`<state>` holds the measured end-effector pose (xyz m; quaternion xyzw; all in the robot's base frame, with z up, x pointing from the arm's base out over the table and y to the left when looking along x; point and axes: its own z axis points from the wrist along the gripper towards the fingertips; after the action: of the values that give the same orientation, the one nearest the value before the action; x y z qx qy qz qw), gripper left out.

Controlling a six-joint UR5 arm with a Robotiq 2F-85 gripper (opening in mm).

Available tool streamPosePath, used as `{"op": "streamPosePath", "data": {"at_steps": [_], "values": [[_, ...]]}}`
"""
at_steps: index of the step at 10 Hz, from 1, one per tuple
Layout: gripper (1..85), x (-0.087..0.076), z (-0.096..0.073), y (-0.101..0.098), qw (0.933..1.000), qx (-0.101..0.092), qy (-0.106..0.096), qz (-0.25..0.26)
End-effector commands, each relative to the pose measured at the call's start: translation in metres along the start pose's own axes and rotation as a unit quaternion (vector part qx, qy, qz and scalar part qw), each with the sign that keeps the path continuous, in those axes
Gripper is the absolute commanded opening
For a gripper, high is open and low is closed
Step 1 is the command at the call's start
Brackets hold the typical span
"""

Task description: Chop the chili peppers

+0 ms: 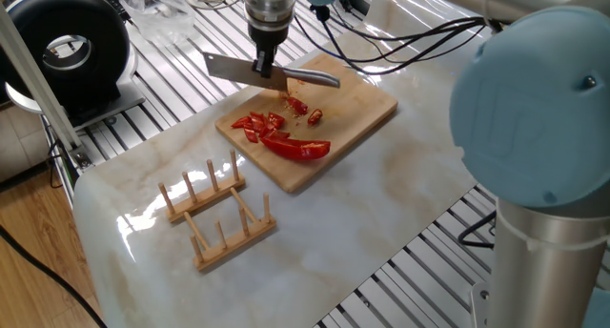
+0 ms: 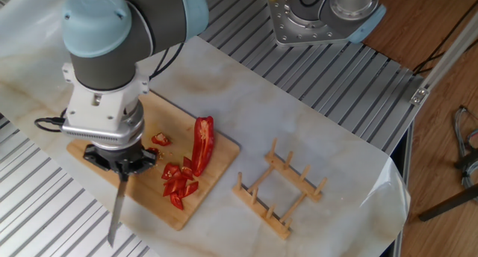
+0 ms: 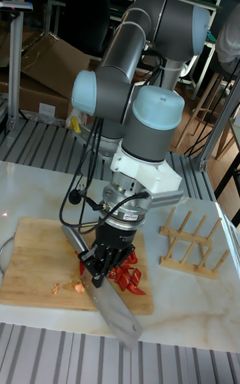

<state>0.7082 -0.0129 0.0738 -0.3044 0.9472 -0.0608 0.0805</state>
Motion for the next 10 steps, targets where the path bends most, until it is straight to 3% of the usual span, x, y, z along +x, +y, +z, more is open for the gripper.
{"op": "streamPosePath", "data": {"at_steps": [1, 7, 9, 10], "values": [[1.3, 0.01, 0.001, -0.02, 0.9999, 0.011, 0.005, -0.002], [1.3, 0.034, -0.003, -0.034, 0.9994, 0.026, 0.019, -0.012], [1.3, 0.044, -0.013, -0.036, 0.9989, 0.03, 0.032, -0.015], [1.3, 0.051, -0.022, -0.041, 0.998, 0.042, 0.045, -0.015]]}}
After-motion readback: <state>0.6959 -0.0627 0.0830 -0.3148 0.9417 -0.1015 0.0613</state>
